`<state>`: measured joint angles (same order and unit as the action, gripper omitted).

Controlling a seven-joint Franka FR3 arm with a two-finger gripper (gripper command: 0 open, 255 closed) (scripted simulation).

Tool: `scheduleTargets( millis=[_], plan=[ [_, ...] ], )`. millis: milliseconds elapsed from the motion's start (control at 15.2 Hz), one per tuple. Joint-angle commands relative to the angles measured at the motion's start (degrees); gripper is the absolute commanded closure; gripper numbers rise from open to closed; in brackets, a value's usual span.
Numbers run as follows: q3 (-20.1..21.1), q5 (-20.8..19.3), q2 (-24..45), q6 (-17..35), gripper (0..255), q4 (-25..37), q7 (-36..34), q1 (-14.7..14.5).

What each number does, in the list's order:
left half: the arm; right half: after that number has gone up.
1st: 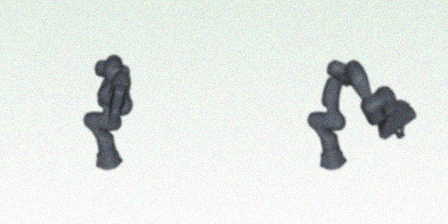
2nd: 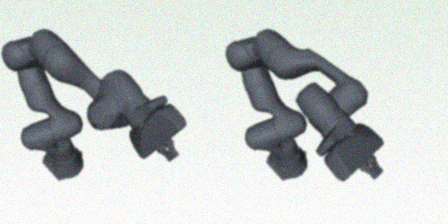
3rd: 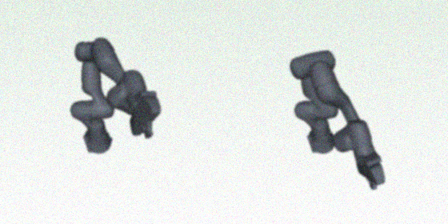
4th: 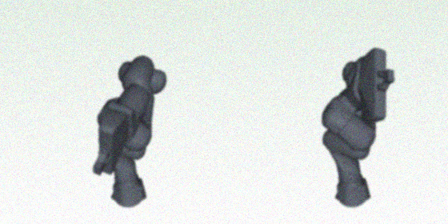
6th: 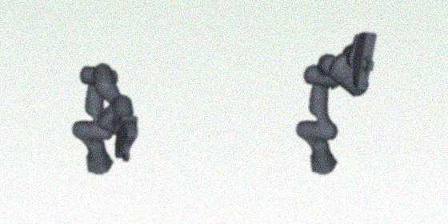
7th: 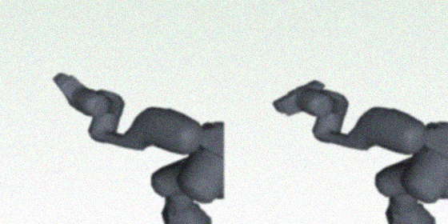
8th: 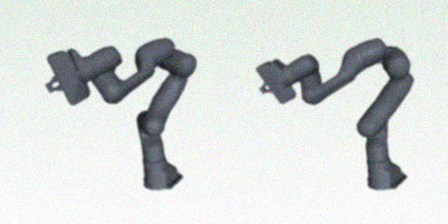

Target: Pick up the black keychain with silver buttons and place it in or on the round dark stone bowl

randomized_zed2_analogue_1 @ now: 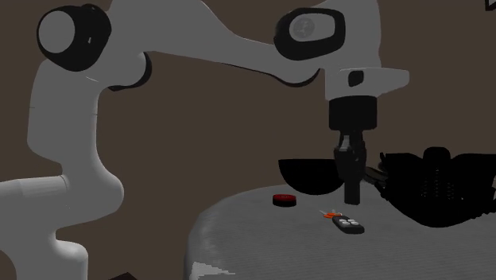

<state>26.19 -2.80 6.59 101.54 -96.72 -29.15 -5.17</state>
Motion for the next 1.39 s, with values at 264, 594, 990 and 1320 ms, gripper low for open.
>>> scheduleTargets(
  millis=[264, 594, 990, 1320],
  plan=[
    [-0.2, 0.3, -5.1, 4.1, 0, -5.9, -11.1, -0.6],
    [-0.4, -0.8, -5.3, 4.3, 0, -7.8, -43.9, -1.2],
    [-0.4, -1.0, -4.9, 7.8, 0, -10.8, -44.0, -1.2],
    [-0.4, -1.0, -4.9, 7.8, 0, -10.8, -44.0, -1.2]
  ],
)
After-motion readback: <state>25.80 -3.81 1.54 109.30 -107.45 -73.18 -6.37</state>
